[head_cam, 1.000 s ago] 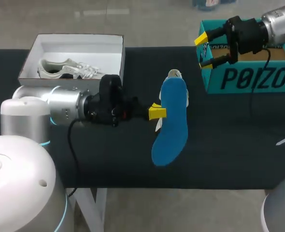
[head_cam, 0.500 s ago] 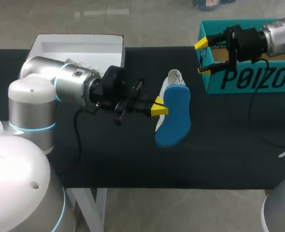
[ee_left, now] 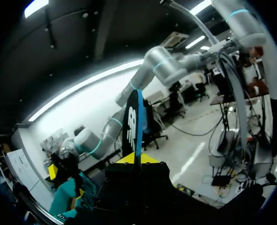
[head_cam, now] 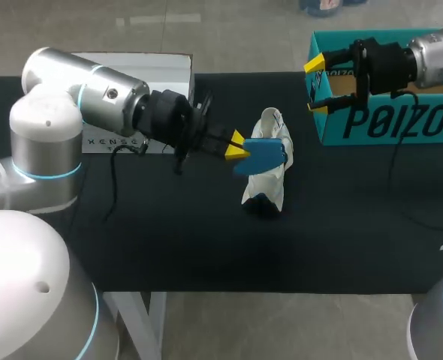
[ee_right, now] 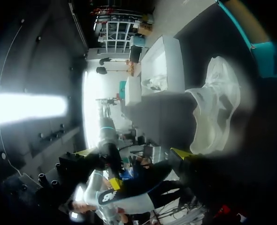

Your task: Take the shoe out of the shoebox, open the shoe tongue, remove and reinsert the insole, then place the shoe into the shoebox

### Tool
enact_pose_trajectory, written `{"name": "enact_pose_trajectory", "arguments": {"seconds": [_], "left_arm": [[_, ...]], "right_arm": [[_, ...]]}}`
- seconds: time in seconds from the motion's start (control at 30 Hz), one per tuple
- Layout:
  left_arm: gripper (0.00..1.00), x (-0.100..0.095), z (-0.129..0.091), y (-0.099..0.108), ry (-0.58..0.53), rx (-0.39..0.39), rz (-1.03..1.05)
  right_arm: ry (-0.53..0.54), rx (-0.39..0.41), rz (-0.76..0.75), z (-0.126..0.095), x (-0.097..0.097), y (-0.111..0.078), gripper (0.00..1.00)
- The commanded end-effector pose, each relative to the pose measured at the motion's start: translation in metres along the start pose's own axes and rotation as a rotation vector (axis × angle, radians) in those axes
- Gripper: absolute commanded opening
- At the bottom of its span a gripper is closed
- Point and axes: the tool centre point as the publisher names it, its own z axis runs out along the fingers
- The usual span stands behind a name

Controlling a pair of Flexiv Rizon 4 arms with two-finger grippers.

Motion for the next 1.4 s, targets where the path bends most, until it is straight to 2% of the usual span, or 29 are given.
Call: {"name": "enact_pose_trajectory", "arguments": {"seconds": [0.03,0.2,0.37,0.5,0.7,0.77,0.8,1.0,1.07,1.1,1.13,1.27,1.4], "left_arm": [[0.00,-0.020,-0.013,0.010,0.300,-0.347,0.978],[0.00,-0.042,-0.025,0.008,0.420,-0.440,1.252],[0.00,-0.061,-0.031,0.002,0.433,-0.518,1.438],[0.00,-0.072,-0.032,0.004,0.424,-0.527,1.589],[0.00,-0.083,-0.032,0.009,0.360,-0.526,1.706],[0.00,-0.084,-0.033,0.011,0.347,-0.504,1.765],[0.00,-0.085,-0.032,0.011,0.337,-0.470,1.821],[0.00,-0.093,-0.028,0.006,0.264,-0.430,1.971],[0.00,-0.093,-0.026,0.009,0.260,-0.443,1.970],[0.00,-0.093,-0.024,0.010,0.217,-0.436,1.963],[0.00,-0.093,-0.023,0.014,0.229,-0.465,1.953],[0.00,-0.093,-0.017,0.026,0.152,-0.501,1.897],[0.00,-0.096,-0.012,0.029,0.075,-0.533,1.834]], "right_arm": [[0.008,-0.002,0.010,-0.001,0.002,-0.003,1.00],[0.024,-0.009,0.048,-0.002,0.003,-0.010,1.00],[0.052,-0.019,0.066,0.001,0.005,-0.011,1.00],[0.081,-0.021,0.060,0.005,0.011,-0.011,1.00],[0.108,-0.038,0.066,0.010,0.016,-0.006,1.00],[0.113,-0.040,0.060,0.011,0.019,-0.005,1.00],[0.119,-0.037,0.057,0.011,0.020,-0.006,1.00],[0.123,-0.026,0.044,0.012,0.025,-0.007,1.00],[0.124,-0.028,0.038,0.013,0.026,-0.007,1.00],[0.124,-0.035,0.032,0.013,0.026,-0.007,1.00],[0.126,-0.043,0.027,0.014,0.027,-0.006,1.00],[0.149,-0.131,-0.007,0.017,0.031,-0.003,1.00],[0.175,-0.175,-0.026,0.018,0.034,-0.001,1.00]]}}
